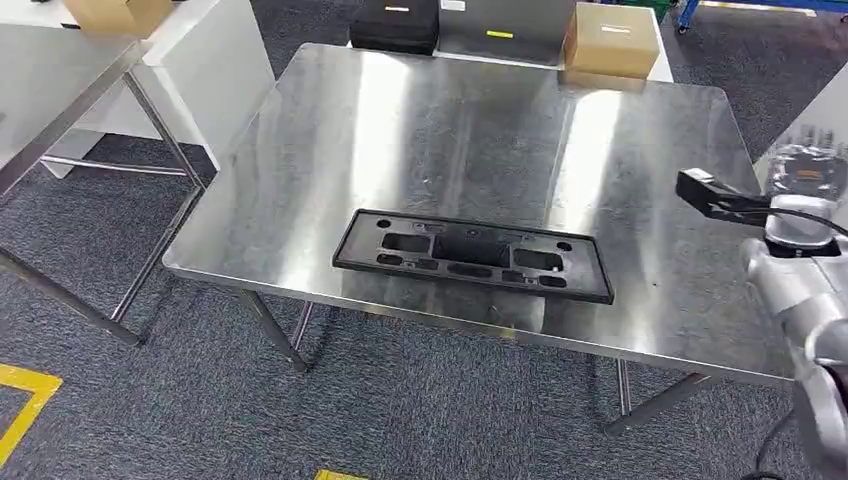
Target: Take the parts from the cabinet and place them on the table.
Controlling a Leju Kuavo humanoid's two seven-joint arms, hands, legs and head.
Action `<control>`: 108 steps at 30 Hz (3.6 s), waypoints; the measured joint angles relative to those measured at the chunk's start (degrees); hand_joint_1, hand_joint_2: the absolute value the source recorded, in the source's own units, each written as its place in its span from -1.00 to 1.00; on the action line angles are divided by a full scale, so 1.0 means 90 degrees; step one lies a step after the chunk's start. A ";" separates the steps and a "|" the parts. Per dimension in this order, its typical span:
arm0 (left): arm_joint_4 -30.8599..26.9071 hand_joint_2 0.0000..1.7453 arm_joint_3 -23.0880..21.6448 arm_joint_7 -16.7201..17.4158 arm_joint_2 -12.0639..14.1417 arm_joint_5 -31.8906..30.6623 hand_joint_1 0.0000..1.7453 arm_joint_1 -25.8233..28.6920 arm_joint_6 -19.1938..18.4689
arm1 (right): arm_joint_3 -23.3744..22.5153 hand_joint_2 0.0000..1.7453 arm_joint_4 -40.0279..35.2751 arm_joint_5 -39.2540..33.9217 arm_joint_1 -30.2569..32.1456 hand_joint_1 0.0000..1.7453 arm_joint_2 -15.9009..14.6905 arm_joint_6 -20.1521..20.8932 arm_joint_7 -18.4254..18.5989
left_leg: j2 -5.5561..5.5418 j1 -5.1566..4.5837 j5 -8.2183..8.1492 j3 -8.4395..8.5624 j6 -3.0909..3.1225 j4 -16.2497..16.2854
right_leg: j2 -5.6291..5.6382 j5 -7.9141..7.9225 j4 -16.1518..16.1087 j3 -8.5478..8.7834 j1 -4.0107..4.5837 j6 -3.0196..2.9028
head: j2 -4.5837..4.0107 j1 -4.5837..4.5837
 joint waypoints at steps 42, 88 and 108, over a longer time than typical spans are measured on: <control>0.0017 -1.00 0.0508 0.1219 -0.0641 -0.0235 -1.00 -0.0044 -0.0541 | -0.7528 -1.00 -0.1983 0.0136 0.7762 -1.00 0.1938 -0.2956 -0.1063 | -0.0011 0.0005 -0.0182 0.0214 0.0036 -0.0011 | 0.0013 -0.0164 -0.0005 0.0203 0.0043 0.0100 | -0.0002 -0.0002; 0.0029 -1.00 -0.0610 0.1307 0.0155 -0.1698 -1.00 0.0002 -0.1367 | -0.8939 1.00 0.0420 -0.0901 0.6760 -1.00 0.3495 -0.0537 -0.2171 | 0.0134 -0.0098 -0.0369 0.0851 0.0353 -0.0342 | -0.0030 -0.0195 0.0331 -0.0145 -0.0009 0.0134 | 0.0000 -0.0027; 0.0039 -1.00 -0.0586 0.1246 0.0012 -0.1659 -1.00 0.0074 -0.1214 | -0.8896 1.00 0.0423 -0.0785 0.6785 -1.00 0.3386 -0.0550 -0.1953 | 0.0140 0.0064 -0.0988 -0.0733 -0.0138 0.2096 | 0.0158 -0.0756 -0.0019 0.0912 -0.0104 -0.0042 | 0.0000 0.0010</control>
